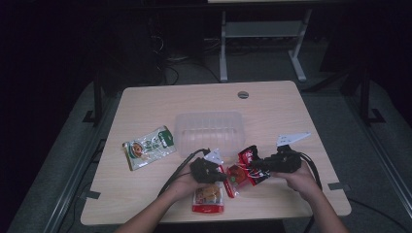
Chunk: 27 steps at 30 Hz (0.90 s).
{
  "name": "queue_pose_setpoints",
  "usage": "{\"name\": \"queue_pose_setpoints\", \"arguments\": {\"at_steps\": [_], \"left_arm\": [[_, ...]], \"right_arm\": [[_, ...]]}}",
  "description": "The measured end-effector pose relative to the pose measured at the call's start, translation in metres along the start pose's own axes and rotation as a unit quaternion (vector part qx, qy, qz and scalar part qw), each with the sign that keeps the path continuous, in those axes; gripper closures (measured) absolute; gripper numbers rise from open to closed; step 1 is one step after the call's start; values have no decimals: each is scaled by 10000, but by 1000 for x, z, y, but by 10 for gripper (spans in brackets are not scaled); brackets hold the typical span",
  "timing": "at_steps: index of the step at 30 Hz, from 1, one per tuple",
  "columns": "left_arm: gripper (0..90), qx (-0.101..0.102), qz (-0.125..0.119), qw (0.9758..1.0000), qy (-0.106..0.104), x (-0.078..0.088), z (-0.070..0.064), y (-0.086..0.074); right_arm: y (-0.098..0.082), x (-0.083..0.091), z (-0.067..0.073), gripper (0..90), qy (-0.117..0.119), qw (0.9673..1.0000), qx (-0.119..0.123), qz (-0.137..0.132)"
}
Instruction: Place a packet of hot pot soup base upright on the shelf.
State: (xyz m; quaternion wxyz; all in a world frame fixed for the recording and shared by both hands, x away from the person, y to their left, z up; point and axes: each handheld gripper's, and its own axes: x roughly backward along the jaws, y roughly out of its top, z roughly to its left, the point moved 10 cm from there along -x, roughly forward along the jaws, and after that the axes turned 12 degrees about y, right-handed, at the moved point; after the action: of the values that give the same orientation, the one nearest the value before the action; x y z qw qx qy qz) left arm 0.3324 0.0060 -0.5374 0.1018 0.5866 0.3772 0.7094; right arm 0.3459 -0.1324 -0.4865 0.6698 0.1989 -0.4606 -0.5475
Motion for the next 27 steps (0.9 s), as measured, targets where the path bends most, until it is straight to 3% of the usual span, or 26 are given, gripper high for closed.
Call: {"name": "queue_pose_setpoints", "arguments": {"at_steps": [5,12,21,27], "left_arm": [[898,-39,-95,9999,-40,6,-2,5],[887,70,-296,9994,-171,29,-2,10],[737,256,-413,9986,-193,63,9,3],[610,417,-380,9984,-93,81,16,-13]], "right_arm": [[8,10,10,900,153,9993,28,-340],[14,17,21,900,258,9982,125,-519],[22,20,31,900,271,9973,289,-624],[28,21,36,900,237,9969,375,-649]]}}
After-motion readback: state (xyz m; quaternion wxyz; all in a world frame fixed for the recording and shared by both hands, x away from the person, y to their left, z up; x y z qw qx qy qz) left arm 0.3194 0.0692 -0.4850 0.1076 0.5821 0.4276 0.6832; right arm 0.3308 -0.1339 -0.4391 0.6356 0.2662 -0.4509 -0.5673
